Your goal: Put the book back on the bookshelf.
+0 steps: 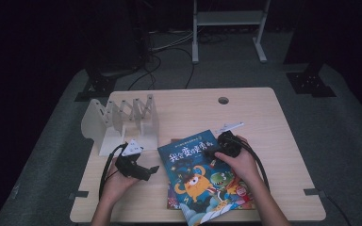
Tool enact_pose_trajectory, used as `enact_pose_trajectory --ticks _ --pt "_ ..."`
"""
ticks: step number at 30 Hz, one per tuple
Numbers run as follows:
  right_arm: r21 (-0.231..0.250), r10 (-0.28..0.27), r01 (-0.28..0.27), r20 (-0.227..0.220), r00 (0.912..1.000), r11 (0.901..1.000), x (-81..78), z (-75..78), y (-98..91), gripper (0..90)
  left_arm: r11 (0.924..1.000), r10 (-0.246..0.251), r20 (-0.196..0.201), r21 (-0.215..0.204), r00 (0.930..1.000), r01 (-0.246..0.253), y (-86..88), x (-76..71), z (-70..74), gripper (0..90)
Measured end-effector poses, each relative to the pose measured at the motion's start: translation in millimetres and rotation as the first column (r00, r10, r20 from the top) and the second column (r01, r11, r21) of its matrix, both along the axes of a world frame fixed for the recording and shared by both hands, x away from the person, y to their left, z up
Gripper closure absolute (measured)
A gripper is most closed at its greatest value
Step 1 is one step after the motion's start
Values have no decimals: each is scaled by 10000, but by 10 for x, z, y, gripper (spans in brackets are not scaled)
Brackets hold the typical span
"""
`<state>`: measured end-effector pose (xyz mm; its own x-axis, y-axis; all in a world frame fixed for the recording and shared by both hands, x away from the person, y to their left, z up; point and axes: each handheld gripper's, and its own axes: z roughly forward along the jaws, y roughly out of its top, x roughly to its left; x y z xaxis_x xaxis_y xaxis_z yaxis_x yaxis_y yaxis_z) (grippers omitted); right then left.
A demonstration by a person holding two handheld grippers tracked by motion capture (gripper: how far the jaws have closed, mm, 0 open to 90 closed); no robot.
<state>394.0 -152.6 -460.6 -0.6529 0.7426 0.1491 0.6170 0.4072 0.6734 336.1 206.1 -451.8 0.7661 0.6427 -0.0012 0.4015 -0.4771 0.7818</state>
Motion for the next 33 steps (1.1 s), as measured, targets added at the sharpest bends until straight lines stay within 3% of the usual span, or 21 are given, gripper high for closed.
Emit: enact_pose_trajectory --ticks 14,20,30,33 --pt "167 880 -882 170 9960 9960 63 -13 280 169 9999 -110 7 -66 9999 110 -76 16 -6 0" --pt "197 1289 -1294 266 9913 9914 73 -16 431 169 9997 -232 -223 -28 9995 231 -95 24 -53 0" --pt "236 1339 -1345 262 9907 9906 66 -12 510 172 9986 -529 -635 31 9966 532 -154 17 -116 0" --pt "102 1165 -1168 234 9929 9931 49 22 473 255 9984 -572 -703 -81 9959 567 -173 10 -123 0"
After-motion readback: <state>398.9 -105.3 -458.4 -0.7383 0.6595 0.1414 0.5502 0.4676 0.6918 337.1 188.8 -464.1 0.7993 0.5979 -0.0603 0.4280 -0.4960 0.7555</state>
